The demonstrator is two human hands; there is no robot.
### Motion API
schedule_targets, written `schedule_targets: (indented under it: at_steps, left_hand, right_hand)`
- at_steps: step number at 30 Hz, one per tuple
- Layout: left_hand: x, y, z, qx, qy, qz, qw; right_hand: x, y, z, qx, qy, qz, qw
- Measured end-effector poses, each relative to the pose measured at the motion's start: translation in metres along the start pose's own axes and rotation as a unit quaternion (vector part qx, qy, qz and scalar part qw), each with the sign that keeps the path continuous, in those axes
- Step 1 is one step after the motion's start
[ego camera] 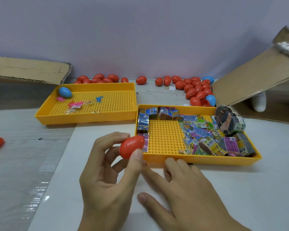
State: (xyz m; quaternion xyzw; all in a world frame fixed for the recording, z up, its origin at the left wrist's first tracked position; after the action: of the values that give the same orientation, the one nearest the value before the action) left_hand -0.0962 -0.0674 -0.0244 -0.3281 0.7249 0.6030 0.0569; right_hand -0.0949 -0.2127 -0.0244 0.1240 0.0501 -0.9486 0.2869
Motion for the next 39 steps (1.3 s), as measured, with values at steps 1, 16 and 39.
schedule_targets:
  at_steps: [1,16,39]
  left_hand:
    - [0.0,0.001,0.0,0.0,-0.004,-0.004,1.0]
    - [-0.001,0.001,-0.002,0.035,-0.11,0.029,0.993]
    - [0.0,-0.001,-0.008,0.025,-0.189,0.131,0.973]
  right_hand:
    - [-0.001,0.0,0.001,-0.006,0.0,-0.007,1.0]
    - [0.004,0.037,0.017,-0.566,-0.01,-0.184,0.803]
    - [0.003,0.034,0.021,-0.663,-0.067,-0.268,0.696]
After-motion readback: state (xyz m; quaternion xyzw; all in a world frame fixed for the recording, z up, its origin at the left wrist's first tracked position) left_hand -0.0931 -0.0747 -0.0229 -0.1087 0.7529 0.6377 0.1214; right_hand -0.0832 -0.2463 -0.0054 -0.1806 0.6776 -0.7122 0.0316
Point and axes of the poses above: each hand's wrist, its own x-axis away from the middle knuckle, its own z-axis out of the back of the hand, y = z × x, the point moved 2 cm from there along -x, towards the middle knuckle, and after that the axes turned 7 degrees about x, right-handed, at the moved point
